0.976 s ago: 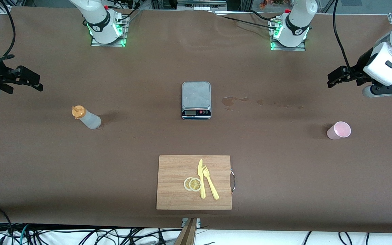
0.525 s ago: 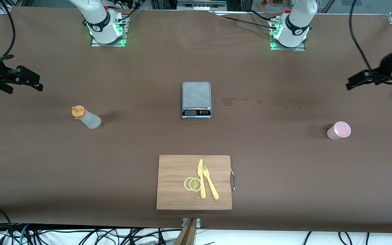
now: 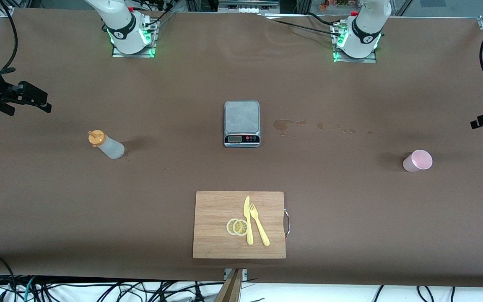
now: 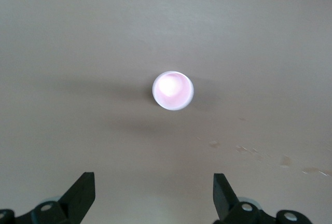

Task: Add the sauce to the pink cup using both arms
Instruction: 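Move the left gripper down to the pink cup and grasp it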

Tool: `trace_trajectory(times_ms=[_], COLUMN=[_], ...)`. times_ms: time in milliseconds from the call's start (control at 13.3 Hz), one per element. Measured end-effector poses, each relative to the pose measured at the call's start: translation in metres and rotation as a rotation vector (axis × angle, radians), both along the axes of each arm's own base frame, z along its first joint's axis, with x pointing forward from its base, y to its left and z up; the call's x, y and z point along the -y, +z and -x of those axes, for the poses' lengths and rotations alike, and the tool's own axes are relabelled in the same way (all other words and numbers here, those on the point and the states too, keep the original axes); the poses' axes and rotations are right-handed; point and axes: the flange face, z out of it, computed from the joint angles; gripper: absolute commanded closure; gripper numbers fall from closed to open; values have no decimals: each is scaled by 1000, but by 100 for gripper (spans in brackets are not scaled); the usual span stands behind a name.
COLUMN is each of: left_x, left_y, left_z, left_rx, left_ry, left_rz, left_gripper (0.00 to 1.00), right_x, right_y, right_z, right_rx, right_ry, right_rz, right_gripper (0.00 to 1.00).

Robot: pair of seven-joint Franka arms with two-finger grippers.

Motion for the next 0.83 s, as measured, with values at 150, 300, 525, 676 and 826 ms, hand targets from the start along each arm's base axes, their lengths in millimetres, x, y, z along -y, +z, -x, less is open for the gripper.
trace_trajectory(times_ms=[150,300,525,676,826], left_x=[-15,-16,-19,-20,-17], left_y=[-34,-72,-141,-180,-210], left_z=[-10,-25,-41,-44,-43], left_rx=[17,46,54,25,-6], left_ry=[0,-3,-3,-1,-5], left_rz=[2,-2,8,26,44], left_gripper=[1,1,5,11,17], right_x=[0,0,0,-1,-1], right_y=[0,0,0,0,0], right_z=[0,0,0,0,0], right_rx=[0,0,1,2,1], right_ry=[0,0,0,2,2], right_rz=[0,0,0,0,0], right_gripper=[0,0,0,0,0])
